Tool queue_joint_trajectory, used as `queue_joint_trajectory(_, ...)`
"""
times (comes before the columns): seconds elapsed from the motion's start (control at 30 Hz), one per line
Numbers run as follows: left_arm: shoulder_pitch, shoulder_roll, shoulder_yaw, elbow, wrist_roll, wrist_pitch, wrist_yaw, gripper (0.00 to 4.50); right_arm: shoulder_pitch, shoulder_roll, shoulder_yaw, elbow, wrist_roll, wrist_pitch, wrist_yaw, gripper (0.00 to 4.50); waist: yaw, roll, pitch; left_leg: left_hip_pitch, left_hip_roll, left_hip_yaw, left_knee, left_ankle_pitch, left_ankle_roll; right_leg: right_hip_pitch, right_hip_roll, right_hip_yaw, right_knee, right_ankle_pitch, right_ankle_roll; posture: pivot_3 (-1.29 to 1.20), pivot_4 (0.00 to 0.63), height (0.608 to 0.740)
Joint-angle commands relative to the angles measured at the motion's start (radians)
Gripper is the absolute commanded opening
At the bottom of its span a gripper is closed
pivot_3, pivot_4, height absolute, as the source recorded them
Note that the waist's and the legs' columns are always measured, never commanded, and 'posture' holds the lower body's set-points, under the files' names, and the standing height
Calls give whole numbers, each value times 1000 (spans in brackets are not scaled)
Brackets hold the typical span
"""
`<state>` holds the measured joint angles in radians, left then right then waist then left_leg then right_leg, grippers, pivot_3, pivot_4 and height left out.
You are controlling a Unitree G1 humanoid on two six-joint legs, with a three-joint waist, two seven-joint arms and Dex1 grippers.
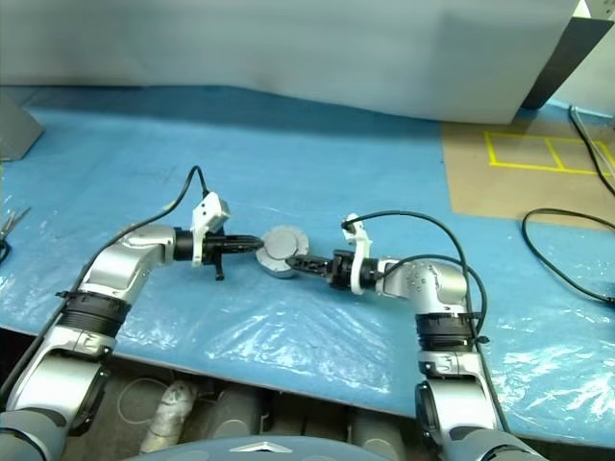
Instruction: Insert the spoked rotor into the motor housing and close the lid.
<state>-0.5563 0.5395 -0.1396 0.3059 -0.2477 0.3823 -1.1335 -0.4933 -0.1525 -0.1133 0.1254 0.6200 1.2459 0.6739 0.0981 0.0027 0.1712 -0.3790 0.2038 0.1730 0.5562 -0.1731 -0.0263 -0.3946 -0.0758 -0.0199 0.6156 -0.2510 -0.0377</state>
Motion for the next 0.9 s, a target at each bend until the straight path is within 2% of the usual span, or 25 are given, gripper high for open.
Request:
queue_joint_trajectory(0.03,6,-1,-23,16,24,4,1,0,-3,30,-35,43,3,-36,-57,4474,0,0,0,0,0,0,0,0,0,0,0,0,0,0,0,0,150,740)
queue_joint_trajectory(0.17,11,1,-22,9,26,5,2,0,14,42,-50,40,16,-50,-73,4474,-2,0,0,1,0,0,0,0,0,1,0,0,0,0,0,0,150,740)
queue_joint_trajectory(0.27,12,2,-21,11,27,4,2,0,29,42,-38,26,22,-63,-71,3598,-1,0,0,2,0,0,0,0,0,1,0,0,0,0,0,0,150,740)
queue_joint_trajectory(0.4,11,0,-22,14,28,1,2,0,32,30,-32,12,34,-73,-62,2218,-2,0,0,1,0,0,-1,0,0,1,0,0,-1,0,0,0,150,740)
queue_joint_trajectory(0.5,7,-2,-20,21,30,-3,2,0,29,22,-21,9,40,-85,-53,1394,0,1,0,1,0,0,-2,0,0,0,0,0,-1,0,0,0,150,740)
queue_joint_trajectory(0.53,7,-3,-20,23,31,-4,1,0,28,21,-18,8,41,-88,-53,1275,1,1,0,1,0,0,-2,0,0,0,0,0,-1,0,0,0,150,740)
queue_joint_trajectory(0.8,1,3,-3,-4,10,3,-25,0,29,34,3,11,46,-92,-59,1274,-1,1,0,1,0,0,-2,0,0,0,0,0,-1,0,0,0,150,740)
queue_joint_trajectory(0.9,-20,9,55,-42,-51,43,-39,0,24,43,-3,30,39,-81,-85,1273,-3,1,0,1,0,0,-2,0,0,0,0,0,-1,0,0,0,150,740)
